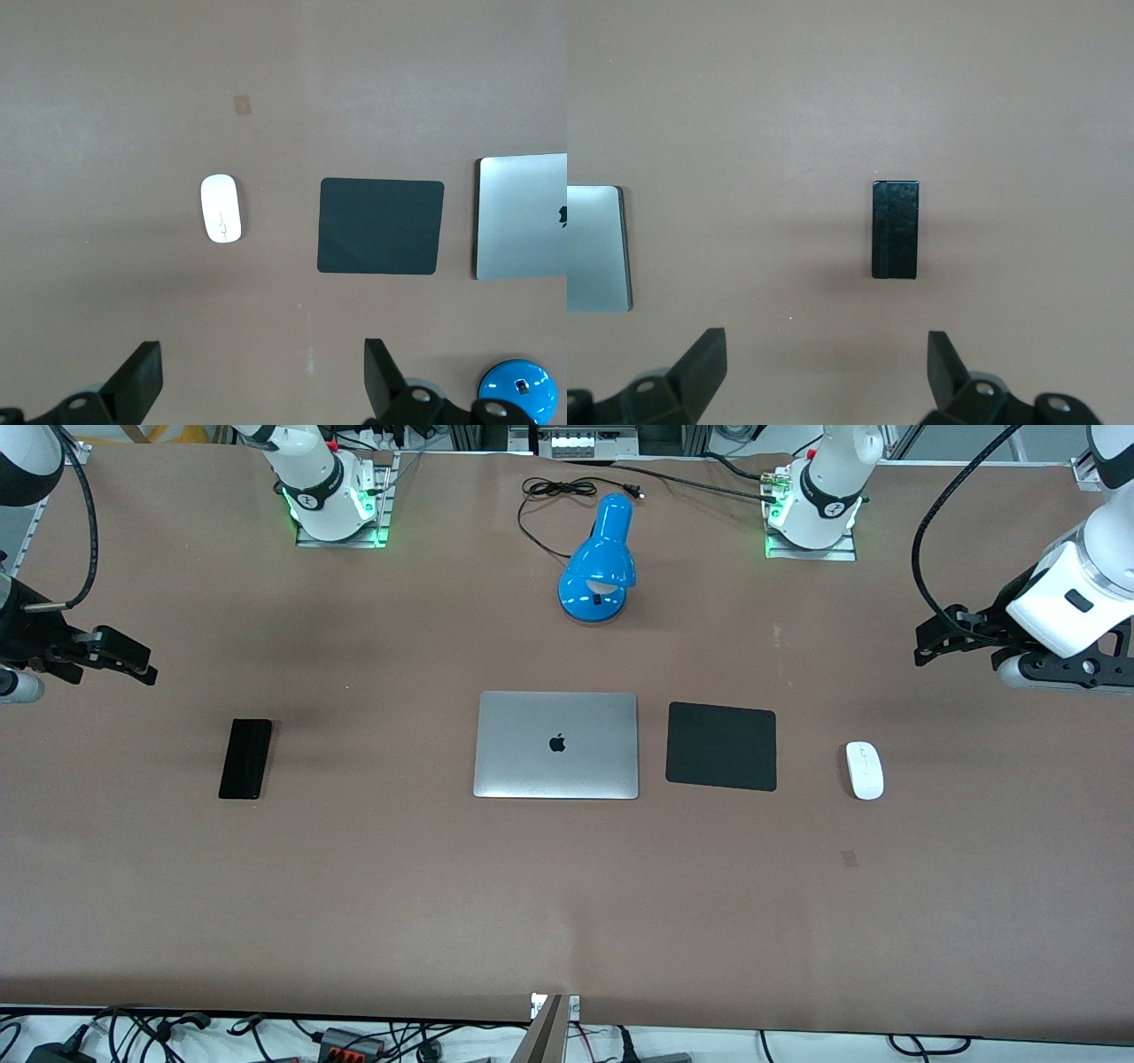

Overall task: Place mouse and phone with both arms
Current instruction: 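Lower the right gripper onto the black phone while the left gripper reaches the mouse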

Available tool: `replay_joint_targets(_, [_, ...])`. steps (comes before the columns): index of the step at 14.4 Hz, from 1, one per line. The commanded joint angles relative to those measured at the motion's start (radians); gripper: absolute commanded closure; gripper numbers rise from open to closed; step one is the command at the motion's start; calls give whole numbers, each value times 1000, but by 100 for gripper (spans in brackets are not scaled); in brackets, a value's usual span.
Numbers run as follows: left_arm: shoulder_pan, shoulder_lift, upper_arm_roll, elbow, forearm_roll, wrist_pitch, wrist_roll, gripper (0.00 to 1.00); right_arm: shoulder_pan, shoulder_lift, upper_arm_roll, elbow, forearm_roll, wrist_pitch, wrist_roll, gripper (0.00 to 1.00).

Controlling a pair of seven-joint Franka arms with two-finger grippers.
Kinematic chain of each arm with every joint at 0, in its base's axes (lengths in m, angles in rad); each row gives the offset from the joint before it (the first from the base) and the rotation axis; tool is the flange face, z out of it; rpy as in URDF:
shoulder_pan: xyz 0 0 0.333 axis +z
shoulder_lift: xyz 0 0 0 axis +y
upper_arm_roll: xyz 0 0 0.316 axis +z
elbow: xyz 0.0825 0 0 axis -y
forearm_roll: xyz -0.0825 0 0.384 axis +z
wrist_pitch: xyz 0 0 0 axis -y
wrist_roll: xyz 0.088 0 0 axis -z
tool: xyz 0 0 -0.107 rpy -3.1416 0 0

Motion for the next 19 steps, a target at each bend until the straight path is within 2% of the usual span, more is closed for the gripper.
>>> replay_joint_targets(1, [5,10,-4,28,-8,-23,25,0,8,-25,-11,-10,5,-12,-15,0])
replay_joint_targets(7, [6,10,0,28,-7,-27,19,0,8,-2,-11,-10,7,-4,-15,0])
replay_joint_targets(12, [6,44,0,27,-8,-51,13,0,11,91,-8,-11,-10,19,-14,0])
replay_joint_targets(16, [11,170,8,28,-10,-50,16,0,2,163,-13,-36,-10,85,-14,0])
replay_joint_targets(19, [48,306,8,22,-4,10,26,0,1,197,-14,-132,-10,225,8,0])
